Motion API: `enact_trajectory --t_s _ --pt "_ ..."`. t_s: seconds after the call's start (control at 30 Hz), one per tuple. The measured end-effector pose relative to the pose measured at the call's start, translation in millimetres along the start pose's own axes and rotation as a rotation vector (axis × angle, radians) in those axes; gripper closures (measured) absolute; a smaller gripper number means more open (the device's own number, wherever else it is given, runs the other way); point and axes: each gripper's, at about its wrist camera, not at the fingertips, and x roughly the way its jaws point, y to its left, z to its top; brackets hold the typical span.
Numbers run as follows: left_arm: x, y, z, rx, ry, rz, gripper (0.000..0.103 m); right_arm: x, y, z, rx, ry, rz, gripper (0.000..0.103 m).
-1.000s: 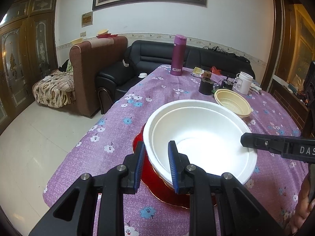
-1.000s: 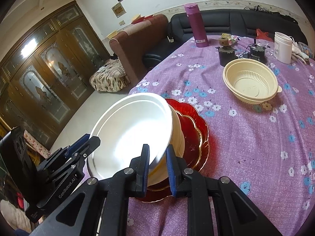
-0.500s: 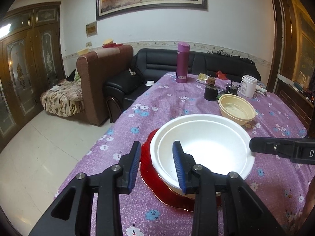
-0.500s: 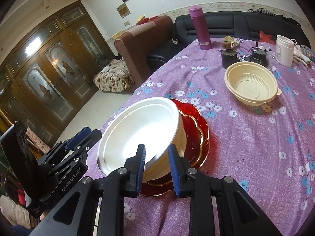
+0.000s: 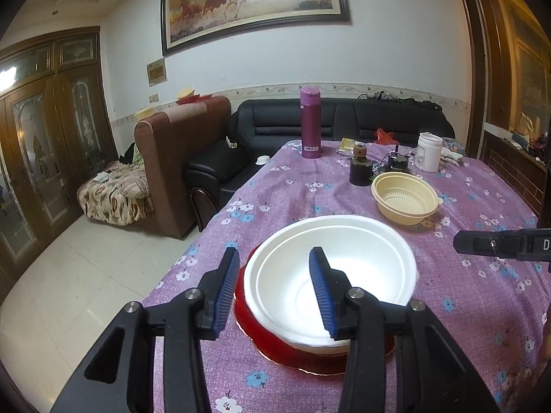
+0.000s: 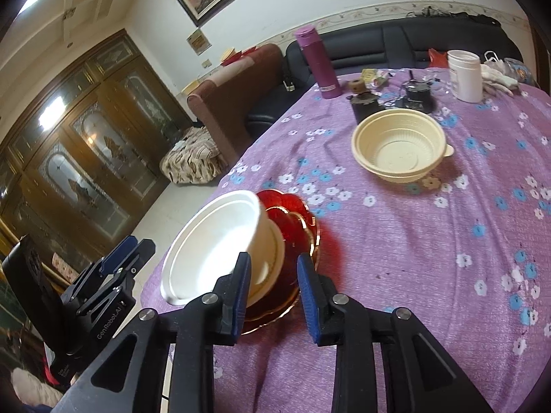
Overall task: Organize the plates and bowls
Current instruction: 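Lower the white bowl into the beige bowls and open the right gripper, then move the right gripper to the beige handled bowl and grasp its rim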
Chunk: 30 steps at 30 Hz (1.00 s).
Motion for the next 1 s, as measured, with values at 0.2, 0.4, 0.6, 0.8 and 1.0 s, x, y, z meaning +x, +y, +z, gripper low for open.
enact_trajectory --t_s 0.2,0.4,0.6,0.8,1.0 --pt "-6 -16 5 0.030 -0.014 -0.004 0.062 -11 -17 -2 0.035 -0.019 0.002 0.071" --pt "-15 -44 9 0.072 -0.035 -0.060 0.059 -24 -35 -4 0.075 -0.042 -0.006 0.070" --pt "-16 -110 -3 0.189 0.014 -0.247 0.055 -39 -69 -2 0.154 -0.078 -0.041 0.070" --pt "8 -172 -23 0.278 0.168 -0.441 0.055 -54 -115 -5 0.247 -0.106 -0.096 0.071" --pt "26 -189 25 0.312 0.259 -0.528 0.055 -63 -151 -2 0.328 -0.097 -0.121 0.071"
